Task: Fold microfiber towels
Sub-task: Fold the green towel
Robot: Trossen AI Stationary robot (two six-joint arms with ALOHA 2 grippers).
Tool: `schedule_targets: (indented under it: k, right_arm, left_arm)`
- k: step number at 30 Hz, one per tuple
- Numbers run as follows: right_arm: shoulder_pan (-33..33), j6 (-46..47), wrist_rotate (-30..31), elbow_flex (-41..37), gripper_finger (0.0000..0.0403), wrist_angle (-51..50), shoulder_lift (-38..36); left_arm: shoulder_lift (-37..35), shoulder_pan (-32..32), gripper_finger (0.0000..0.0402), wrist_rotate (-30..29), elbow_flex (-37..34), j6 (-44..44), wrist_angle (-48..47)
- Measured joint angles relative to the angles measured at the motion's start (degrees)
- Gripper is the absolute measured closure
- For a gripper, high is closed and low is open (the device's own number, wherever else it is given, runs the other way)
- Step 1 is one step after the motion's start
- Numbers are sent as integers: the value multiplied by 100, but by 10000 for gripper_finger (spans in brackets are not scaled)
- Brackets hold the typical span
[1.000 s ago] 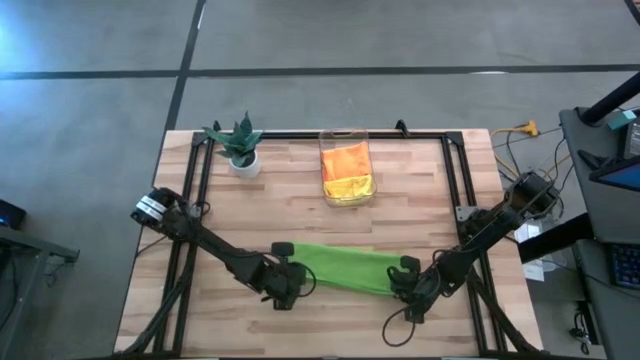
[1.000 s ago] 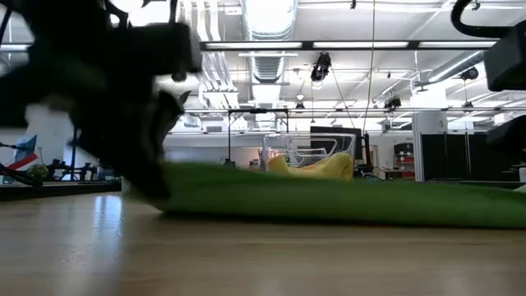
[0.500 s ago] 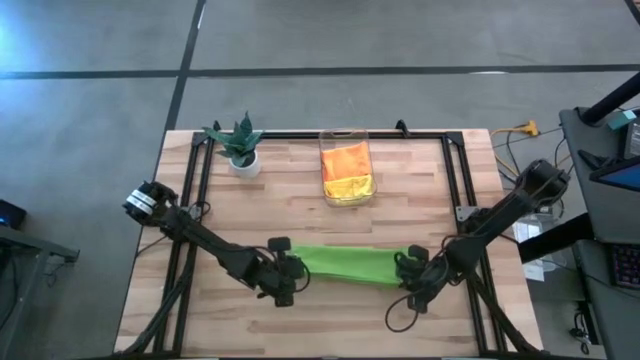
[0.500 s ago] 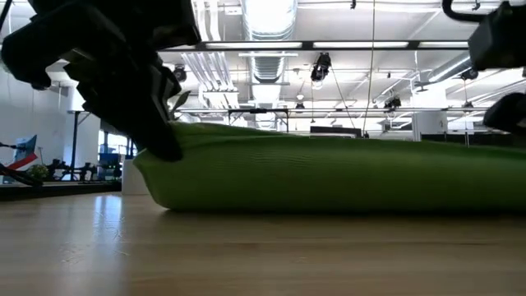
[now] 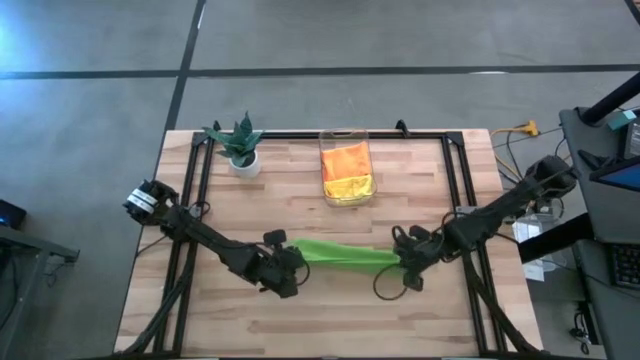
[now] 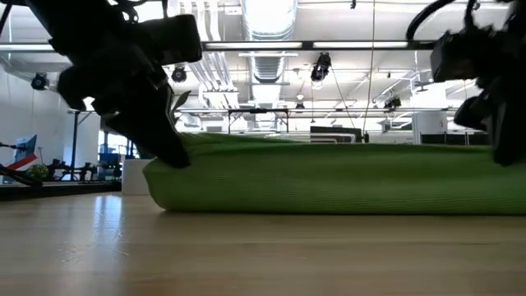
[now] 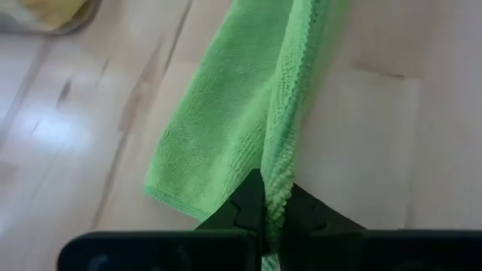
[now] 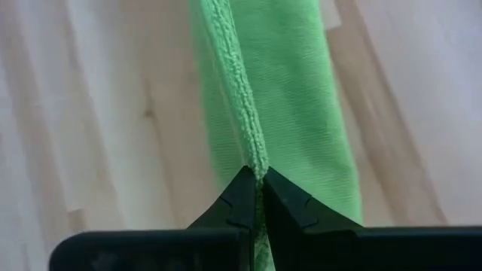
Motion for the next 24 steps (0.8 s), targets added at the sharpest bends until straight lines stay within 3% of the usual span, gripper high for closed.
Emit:
schedule_targets:
  k: [8,15,24]
  right_arm:
    - [-603,-393,-199,-92,390,-25,172]
    - [-700,-375,-206,-118,390,-3,390]
    - [-754,-107,-326,-138,358,-123,602]
  left_arm:
    - [13,375,401,-123,-7,-104,-14]
    - [15,772,400,-228,-16,-107,15]
    - [17,997,315,-118,-354,-367,-37]
